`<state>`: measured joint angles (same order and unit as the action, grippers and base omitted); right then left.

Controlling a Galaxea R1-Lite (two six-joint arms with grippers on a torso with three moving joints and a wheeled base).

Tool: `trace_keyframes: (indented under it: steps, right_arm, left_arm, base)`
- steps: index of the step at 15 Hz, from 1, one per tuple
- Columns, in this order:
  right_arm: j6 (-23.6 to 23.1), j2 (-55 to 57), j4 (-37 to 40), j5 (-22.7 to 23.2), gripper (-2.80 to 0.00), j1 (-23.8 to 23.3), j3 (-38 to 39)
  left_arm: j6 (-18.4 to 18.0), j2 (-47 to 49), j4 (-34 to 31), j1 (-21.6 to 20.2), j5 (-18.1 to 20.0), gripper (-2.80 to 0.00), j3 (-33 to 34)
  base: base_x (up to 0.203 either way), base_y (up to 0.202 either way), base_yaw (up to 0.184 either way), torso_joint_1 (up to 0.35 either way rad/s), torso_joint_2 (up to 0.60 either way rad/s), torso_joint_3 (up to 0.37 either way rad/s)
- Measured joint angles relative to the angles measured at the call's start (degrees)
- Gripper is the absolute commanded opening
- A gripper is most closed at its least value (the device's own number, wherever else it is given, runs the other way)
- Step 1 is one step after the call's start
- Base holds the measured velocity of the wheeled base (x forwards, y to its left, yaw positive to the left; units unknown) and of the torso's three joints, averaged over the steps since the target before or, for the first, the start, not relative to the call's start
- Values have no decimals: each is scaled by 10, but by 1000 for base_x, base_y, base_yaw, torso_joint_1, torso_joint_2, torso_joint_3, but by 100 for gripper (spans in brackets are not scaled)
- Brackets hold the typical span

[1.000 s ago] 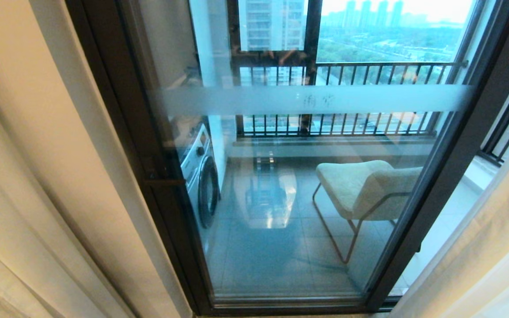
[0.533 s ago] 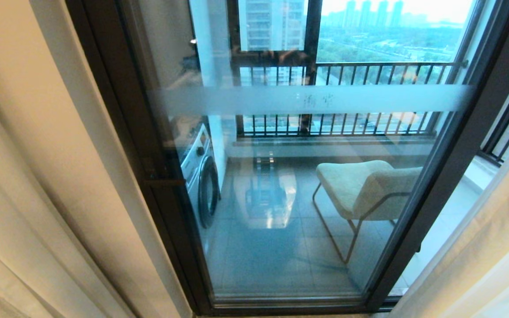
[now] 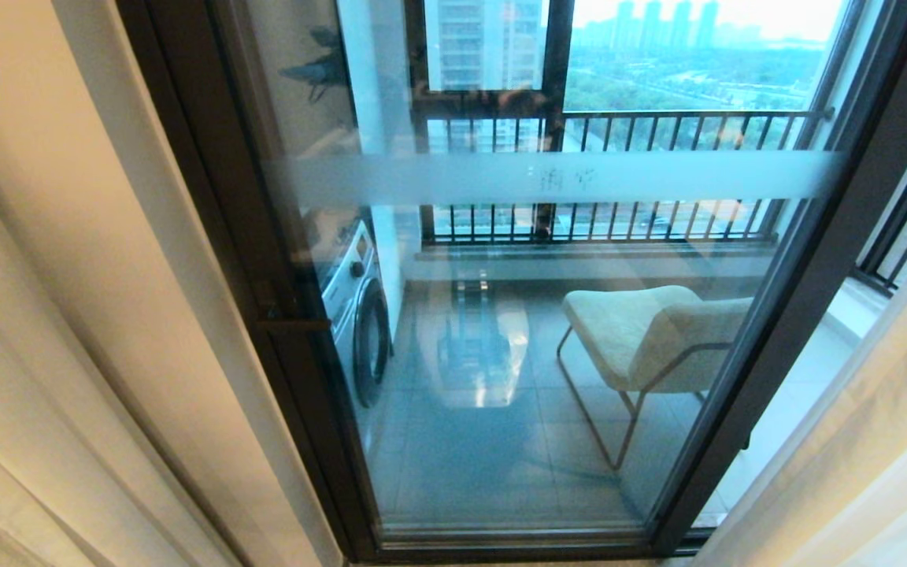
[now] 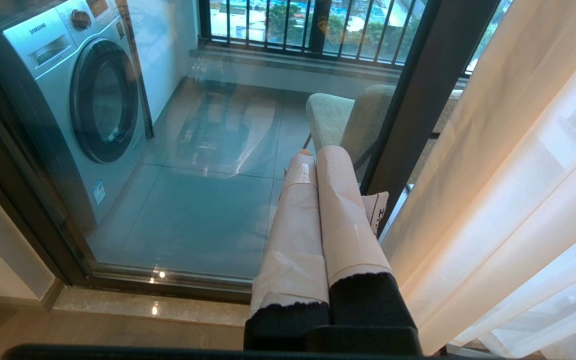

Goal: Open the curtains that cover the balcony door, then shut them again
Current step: Close the inner curtains on both sides

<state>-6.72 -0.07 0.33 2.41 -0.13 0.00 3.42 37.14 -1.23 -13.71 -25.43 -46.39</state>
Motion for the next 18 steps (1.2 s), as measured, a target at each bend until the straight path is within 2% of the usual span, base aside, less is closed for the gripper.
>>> trace_keyframes:
  steps: [7, 11, 14, 16, 18]
  right_arm:
    - [0, 0, 0, 0, -280, 0, 0]
    - [0, 0, 0, 0, -280, 0, 0]
    - [0, 0, 0, 0, -280, 0, 0]
    - [0, 0, 0, 0, -280, 0, 0]
    - [0, 0, 0, 0, -280, 0, 0]
  left_arm:
    - [27, 123, 1, -135, -1, 0, -103]
    - [58, 193, -1, -171, 3, 0, -156]
    - [66, 249, -3, -201, 10, 0, -192]
    - [67, 281, -13, -222, 24, 0, -214]
    - [69, 314, -25, -249, 55, 0, -237]
  base:
    - [0, 0, 0, 0, 0, 0]
    - [0, 0, 0, 0, 0, 0]
    - [0, 0, 0, 0, 0, 0]
    - [0, 0, 0, 0, 0, 0]
    - [0, 0, 0, 0, 0, 0]
